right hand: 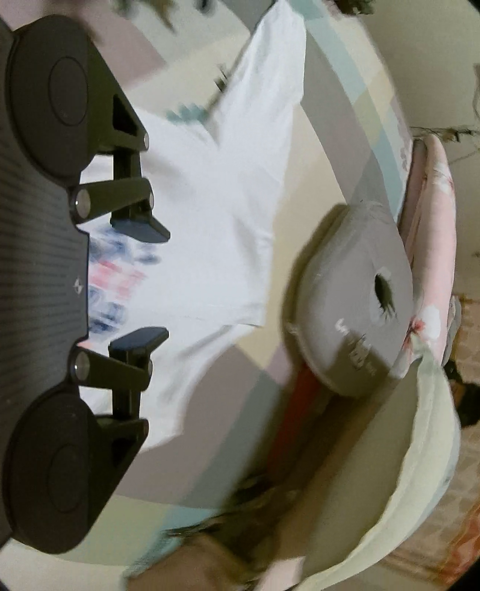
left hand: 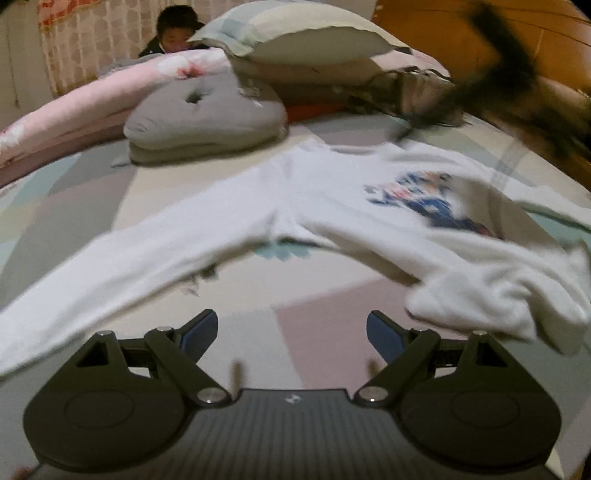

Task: Fold clothes

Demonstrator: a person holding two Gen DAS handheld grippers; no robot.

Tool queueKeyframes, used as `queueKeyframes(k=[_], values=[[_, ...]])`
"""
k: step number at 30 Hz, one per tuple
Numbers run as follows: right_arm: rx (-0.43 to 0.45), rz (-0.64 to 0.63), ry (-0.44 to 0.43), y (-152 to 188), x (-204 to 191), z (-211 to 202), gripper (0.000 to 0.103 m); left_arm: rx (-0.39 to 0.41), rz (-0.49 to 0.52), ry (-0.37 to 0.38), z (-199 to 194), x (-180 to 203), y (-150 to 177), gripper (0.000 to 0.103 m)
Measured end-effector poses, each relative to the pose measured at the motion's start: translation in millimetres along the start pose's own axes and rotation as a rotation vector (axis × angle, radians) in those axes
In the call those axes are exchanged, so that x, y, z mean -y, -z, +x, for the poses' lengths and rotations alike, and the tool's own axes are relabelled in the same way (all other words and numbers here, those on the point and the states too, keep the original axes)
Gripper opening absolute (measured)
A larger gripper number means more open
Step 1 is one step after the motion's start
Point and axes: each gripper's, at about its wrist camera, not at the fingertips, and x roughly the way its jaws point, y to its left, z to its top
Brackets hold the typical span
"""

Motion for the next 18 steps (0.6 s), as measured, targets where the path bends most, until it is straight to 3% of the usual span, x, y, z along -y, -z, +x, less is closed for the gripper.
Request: queueKeyframes(k=[4, 7, 10, 13, 18], values=[[0.01, 0.151, 0.009, 41.7, -19.0, -25.6, 0.07, -0.027, 0.033, -0.084, 46.0, -18.9, -40.3, 0.088], [0.033, 0.267, 0.018, 66.3, -25.4, -32.6, 0.077, -0.085, -0.024, -0.126, 97.8, -44.9, -60.0, 0.088], [0.053, 0.336, 0.035, 84.5, -31.6, -32.6, 0.08, -0.133, -0.058, -0.198, 131.3, -60.1, -59.0, 0.09], [0.067, 0.388, 0.043, 97.7, -34.2, -30.3, 0.082, -0.109, -0.205, -0.137, 123.1, -74.4, -42.1, 0.09], [0.02, 0.454, 0.044, 120.4, -27.5, -22.2, 0.085, -0.156, -0.126, -0.133, 100.0, -61.0, -22.6, 0.094]])
